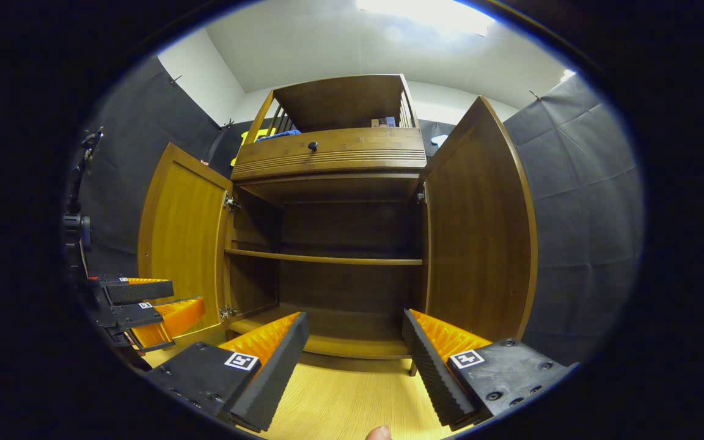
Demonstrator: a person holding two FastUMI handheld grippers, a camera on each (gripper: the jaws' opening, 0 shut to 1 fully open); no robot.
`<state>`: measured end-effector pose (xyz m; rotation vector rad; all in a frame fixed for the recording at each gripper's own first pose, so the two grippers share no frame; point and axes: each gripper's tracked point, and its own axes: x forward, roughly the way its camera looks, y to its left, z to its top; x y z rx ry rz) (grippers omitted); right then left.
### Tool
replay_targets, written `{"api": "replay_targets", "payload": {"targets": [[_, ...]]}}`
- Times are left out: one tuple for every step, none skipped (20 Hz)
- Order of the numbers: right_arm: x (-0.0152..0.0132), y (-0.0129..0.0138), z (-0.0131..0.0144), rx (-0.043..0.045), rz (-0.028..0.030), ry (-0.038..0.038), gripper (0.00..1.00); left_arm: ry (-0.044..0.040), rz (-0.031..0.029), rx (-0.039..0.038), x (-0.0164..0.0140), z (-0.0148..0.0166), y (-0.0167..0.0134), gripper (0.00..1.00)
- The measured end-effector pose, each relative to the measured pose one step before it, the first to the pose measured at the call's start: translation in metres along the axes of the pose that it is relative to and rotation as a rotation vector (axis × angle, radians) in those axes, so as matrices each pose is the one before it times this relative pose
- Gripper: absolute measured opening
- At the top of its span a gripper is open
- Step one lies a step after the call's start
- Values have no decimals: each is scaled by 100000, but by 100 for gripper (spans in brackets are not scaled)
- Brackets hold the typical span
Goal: Open the right door of the double-door shoe cabinet with the right hand, and open the left door with the left hand.
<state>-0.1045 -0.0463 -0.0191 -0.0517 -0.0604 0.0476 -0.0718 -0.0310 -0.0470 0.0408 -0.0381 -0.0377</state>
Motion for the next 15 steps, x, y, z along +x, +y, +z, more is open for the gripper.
{"api": "replay_targets", "payload": {"targets": [[-103, -102, -91, -63, -44, 132, 97, 156, -1034, -292, -19, 65, -538, 94], [-24, -43, -63, 230, 413, 117, 97, 236, -615, 388, -32, -89, -326, 94], [-70, 133, -10, 355, 680, -27, 97, 399, -110, 403, -39, -55, -197, 94], [57, 130, 72, 298, 323, -130, 96, 121, -579, 210, -80, -99, -231, 95], [40, 136, 138, 162, 360, -466, 96, -123, -411, -20, -31, 92, -219, 94], [48, 125, 129, -198, 248, -181, 98, -58, -74, -61, -57, -62, -136, 94], [2, 114, 28, -375, 219, -311, 95, -344, 8, -118, -47, 81, -18, 94], [70, 163, 178, -324, 132, -475, 97, -381, -24, -191, -72, -14, -1, 94], [4, 17, 159, -212, -245, -483, 99, -214, -114, -361, -15, 113, 46, 95], [45, 11, 91, 113, -88, -351, 98, 80, -382, -418, 1, -1, -41, 95], [-14, 95, -23, 112, -118, 44, 97, 284, -312, -250, 42, -31, -5, 95], [20, 11, -75, 125, 18, 162, 98, 322, 64, -44, -12, -26, 133, 95], [-21, 112, 34, -144, -93, 78, 97, -90, 493, 51, -7, 42, 313, 95], [23, -22, -66, -272, -352, 110, 97, -105, 565, -136, -43, -24, 236, 95], [-16, 20, -80, -143, 10, 214, 97, -150, 329, -488, -19, 109, 251, 95]]}}
